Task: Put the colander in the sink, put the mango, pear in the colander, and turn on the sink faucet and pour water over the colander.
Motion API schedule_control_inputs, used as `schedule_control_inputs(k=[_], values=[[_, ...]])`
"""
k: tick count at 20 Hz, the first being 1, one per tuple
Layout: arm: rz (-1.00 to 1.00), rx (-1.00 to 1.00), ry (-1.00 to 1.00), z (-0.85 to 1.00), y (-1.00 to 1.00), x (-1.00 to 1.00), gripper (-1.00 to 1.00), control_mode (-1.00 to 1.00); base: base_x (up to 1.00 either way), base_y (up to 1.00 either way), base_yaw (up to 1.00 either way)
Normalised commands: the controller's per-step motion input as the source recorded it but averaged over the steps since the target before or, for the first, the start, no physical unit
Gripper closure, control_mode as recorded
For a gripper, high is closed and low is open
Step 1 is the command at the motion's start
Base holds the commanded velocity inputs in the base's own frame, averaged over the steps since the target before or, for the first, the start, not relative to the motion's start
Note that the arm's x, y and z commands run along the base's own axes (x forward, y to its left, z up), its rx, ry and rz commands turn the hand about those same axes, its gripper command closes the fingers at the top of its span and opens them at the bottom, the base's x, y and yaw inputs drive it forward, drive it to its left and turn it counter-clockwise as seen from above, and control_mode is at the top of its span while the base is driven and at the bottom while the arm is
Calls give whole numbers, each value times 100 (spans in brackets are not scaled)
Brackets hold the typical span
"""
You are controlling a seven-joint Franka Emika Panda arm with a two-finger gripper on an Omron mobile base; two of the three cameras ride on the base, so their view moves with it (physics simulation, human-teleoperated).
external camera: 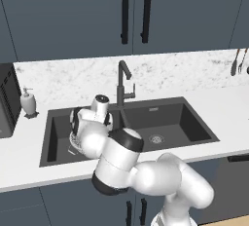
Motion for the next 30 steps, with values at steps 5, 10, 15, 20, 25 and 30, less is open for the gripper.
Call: schedule_control_inputs(k=[5, 10, 15, 20, 25, 30], values=[[0, 0, 20, -23, 9, 30, 100, -100, 0, 0, 0], [0, 0, 11, -27, 8, 32, 100, -100, 0, 0, 0], [0, -1, 9, -27, 12, 28, 100, -100, 0, 0, 0], [0, -6, 5, -37, 22, 3, 100, -100, 0, 0, 0], [0, -4, 3, -27, 16, 9, 100, -100, 0, 0, 0], [0, -2, 3, -12, 1, 13, -100, -100, 0, 0, 0]])
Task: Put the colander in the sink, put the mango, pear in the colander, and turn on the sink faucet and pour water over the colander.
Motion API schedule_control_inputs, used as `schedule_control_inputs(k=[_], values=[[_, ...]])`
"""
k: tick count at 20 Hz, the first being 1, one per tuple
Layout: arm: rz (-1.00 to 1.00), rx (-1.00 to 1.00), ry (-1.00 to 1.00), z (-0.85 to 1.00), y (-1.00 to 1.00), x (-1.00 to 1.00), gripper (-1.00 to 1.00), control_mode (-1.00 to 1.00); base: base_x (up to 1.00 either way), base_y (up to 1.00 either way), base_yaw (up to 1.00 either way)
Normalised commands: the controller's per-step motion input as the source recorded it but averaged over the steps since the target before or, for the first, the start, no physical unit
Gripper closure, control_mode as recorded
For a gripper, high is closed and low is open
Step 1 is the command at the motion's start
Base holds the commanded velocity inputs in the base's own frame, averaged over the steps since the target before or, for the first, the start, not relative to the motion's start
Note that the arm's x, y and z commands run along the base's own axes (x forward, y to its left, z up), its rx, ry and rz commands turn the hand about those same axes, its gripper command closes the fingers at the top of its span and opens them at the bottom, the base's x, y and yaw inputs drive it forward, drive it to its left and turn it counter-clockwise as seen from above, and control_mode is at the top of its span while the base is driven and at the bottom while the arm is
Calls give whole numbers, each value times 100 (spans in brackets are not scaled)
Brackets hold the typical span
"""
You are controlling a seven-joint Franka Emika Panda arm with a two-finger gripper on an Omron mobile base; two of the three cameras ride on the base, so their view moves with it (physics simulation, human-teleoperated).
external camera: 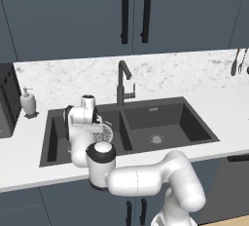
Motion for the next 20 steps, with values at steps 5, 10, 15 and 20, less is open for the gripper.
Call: schedule_control_inputs(k=[5, 10, 15, 20], values=[[0, -1, 6, -5, 0, 3, -100, -100, 0, 0, 0], [0, 0, 4, 0, 0, 0, -100, -100, 0, 0, 0], [2, 0, 0, 24, 0, -14, -100, -100, 0, 0, 0], [6, 0, 0, 55, 8, -39, -100, -100, 0, 0, 0]])
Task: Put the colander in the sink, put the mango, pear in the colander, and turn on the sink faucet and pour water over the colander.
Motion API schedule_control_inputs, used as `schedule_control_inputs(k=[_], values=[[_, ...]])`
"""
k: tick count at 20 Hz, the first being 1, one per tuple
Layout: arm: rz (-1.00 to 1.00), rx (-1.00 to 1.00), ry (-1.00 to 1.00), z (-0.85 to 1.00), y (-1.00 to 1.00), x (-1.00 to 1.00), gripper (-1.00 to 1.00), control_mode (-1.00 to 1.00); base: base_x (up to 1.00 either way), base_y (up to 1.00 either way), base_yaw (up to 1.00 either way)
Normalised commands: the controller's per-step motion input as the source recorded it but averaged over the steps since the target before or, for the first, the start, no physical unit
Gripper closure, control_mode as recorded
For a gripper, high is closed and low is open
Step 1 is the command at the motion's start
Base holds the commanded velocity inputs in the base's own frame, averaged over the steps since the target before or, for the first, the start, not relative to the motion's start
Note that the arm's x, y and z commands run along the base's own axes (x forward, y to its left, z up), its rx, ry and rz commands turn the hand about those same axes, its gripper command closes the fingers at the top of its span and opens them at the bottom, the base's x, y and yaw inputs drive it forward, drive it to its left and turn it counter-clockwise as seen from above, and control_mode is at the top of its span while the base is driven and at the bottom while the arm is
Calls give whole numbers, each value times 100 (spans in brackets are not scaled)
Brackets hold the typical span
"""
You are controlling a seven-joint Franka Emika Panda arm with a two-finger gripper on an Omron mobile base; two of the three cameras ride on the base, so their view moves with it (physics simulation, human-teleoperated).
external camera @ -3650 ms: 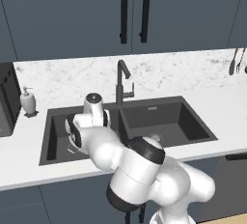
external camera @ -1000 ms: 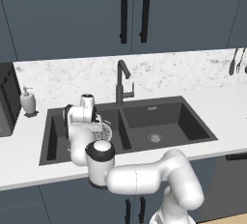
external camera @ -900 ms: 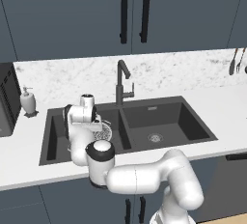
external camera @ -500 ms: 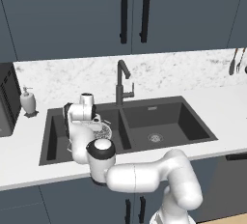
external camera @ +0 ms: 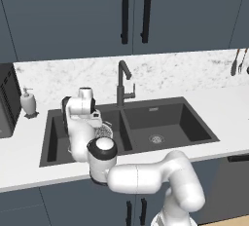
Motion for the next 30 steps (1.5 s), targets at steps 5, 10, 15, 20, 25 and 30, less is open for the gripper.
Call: schedule_control_inputs(k=[5, 10, 15, 20, 25, 30], values=[[8, -4, -1, 17, 12, -73, -100, -100, 0, 0, 0], [8, -4, -5, 8, 12, -77, -100, -100, 0, 0, 0], [13, 0, -9, 59, 0, -71, -100, -100, 0, 0, 0], [15, 0, -22, 69, -7, -79, -100, -100, 0, 0, 0], [21, 0, -31, 67, -12, -86, -100, -100, 0, 0, 0], [21, 0, -28, 62, -24, -86, -100, -100, 0, 0, 0]])
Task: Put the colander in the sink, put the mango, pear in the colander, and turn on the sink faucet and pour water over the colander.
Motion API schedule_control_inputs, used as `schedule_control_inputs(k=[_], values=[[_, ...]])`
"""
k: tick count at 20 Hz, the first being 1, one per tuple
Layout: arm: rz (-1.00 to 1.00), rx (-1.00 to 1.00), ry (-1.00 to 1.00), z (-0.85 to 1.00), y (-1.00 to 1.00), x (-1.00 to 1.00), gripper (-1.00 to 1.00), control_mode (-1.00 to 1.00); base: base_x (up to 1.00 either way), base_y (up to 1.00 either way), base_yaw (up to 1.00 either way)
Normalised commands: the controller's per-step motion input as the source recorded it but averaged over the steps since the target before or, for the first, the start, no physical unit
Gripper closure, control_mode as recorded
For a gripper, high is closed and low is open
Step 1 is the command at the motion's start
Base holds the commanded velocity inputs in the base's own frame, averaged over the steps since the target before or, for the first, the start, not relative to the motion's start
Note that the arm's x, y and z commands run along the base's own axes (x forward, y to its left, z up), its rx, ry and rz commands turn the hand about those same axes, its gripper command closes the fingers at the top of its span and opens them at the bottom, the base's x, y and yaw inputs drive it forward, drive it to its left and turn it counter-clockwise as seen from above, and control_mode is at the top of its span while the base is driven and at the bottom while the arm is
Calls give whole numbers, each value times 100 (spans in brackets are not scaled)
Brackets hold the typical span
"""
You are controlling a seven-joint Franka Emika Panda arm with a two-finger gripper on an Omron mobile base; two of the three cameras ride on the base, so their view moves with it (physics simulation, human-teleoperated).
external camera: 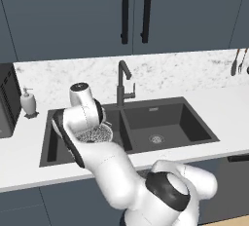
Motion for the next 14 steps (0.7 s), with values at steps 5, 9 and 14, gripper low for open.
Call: schedule_control_inputs(k=[5, 9, 14], values=[[5, 0, -9, 50, -50, -75, -100, -100, 0, 0, 0], [0, 0, 0, 46, -69, -52, -100, -100, 0, 0, 0], [-2, 1, 2, 40, -80, -34, -100, -100, 0, 0, 0]])
